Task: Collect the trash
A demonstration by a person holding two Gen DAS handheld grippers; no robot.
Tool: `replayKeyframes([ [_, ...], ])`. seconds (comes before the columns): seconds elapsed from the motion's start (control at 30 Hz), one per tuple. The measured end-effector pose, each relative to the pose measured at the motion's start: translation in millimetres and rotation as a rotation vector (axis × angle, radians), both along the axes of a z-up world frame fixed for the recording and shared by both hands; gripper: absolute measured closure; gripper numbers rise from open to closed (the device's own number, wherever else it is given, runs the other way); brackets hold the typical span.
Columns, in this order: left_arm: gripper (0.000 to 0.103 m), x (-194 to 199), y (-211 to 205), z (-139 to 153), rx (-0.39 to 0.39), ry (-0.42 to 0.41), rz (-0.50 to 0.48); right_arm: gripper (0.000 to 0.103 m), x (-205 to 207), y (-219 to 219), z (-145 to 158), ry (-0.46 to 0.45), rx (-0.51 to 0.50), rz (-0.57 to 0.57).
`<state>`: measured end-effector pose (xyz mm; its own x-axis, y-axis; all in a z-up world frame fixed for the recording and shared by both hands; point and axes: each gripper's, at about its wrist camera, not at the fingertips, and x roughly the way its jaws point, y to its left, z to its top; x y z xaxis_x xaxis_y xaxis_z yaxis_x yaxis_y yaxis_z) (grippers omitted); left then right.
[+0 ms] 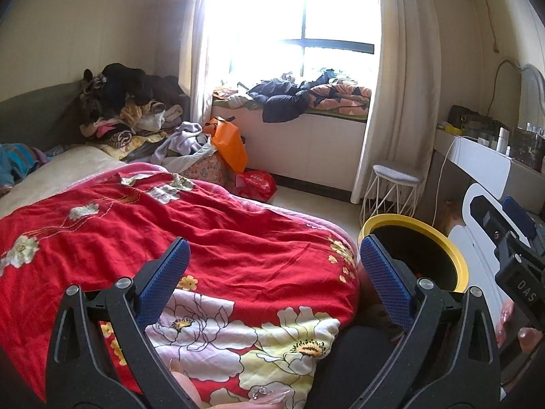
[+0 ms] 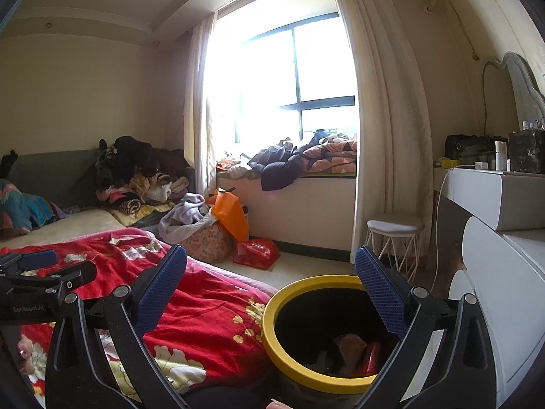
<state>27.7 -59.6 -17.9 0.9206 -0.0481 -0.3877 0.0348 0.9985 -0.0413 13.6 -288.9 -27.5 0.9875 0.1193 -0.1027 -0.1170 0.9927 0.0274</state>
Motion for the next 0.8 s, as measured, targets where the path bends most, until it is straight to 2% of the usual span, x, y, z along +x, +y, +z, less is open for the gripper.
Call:
replayKeyframes([
  [0.8,0.011,-0.6,-4.3,-0.2,-0.009,0.006,-0.004,0.006,0.5,-2.8,0.5,0.008,0.018,-0.014],
])
